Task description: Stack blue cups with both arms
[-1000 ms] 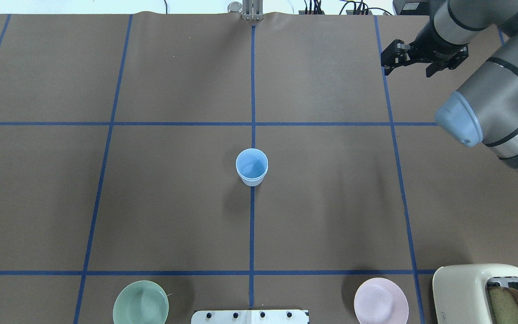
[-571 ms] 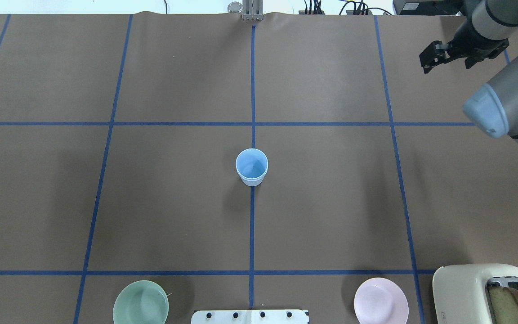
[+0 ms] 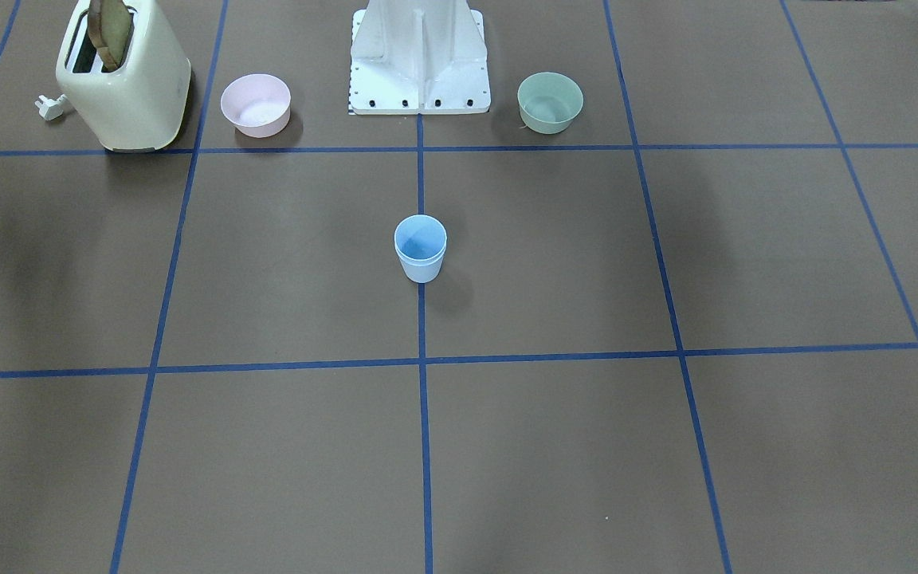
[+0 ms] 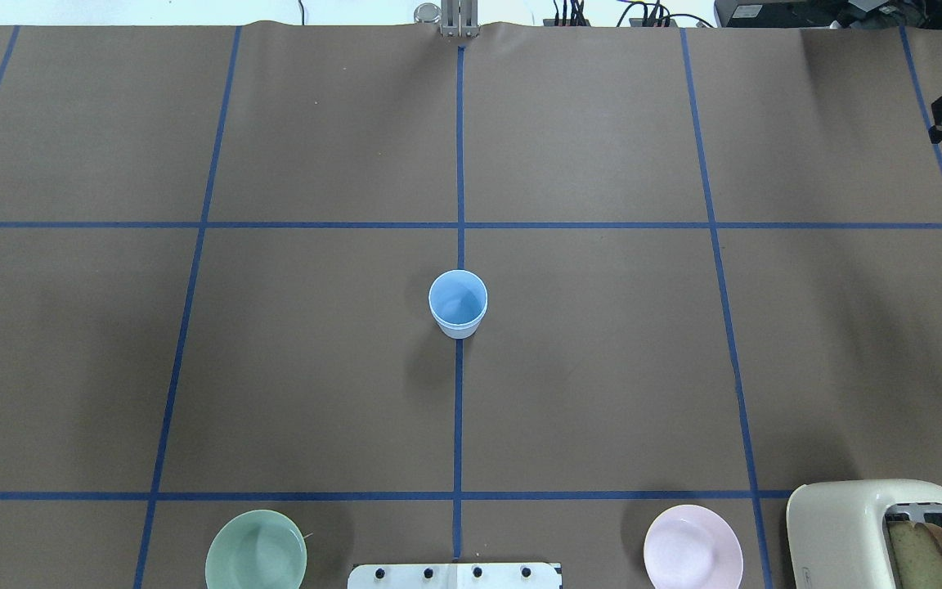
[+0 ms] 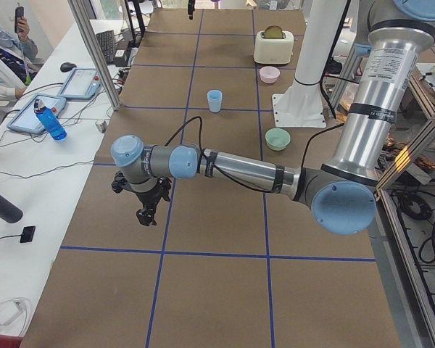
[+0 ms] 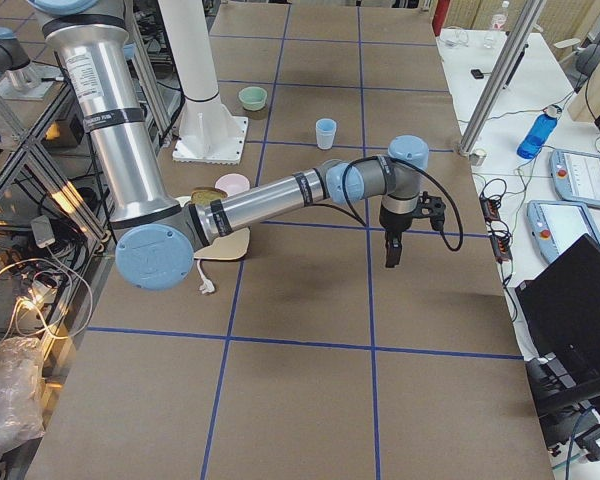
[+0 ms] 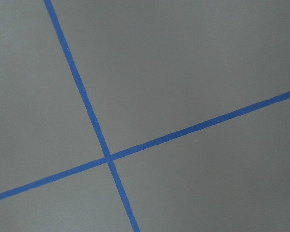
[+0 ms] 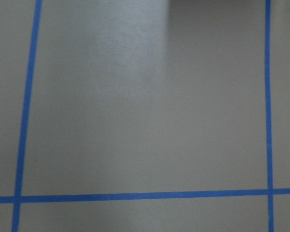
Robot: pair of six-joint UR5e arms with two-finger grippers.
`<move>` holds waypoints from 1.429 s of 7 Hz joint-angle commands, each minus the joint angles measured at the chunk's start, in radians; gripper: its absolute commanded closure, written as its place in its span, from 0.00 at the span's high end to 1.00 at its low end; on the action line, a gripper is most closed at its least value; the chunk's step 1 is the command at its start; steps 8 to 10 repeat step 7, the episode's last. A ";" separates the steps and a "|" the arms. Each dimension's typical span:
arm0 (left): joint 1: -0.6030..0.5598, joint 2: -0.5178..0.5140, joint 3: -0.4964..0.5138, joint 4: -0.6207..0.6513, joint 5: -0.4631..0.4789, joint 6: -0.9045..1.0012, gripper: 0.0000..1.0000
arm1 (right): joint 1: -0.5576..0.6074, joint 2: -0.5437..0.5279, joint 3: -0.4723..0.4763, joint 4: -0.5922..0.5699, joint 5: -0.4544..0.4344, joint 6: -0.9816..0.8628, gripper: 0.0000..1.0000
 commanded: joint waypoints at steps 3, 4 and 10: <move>-0.009 0.029 -0.002 0.011 0.001 -0.003 0.99 | 0.138 -0.055 -0.095 0.007 0.096 -0.077 1.00; -0.011 0.029 -0.001 0.011 0.001 -0.003 0.99 | 0.138 -0.067 -0.091 0.007 0.098 -0.077 1.00; -0.011 0.029 -0.001 0.006 0.003 -0.003 0.99 | 0.138 -0.073 -0.088 0.008 0.100 -0.077 1.00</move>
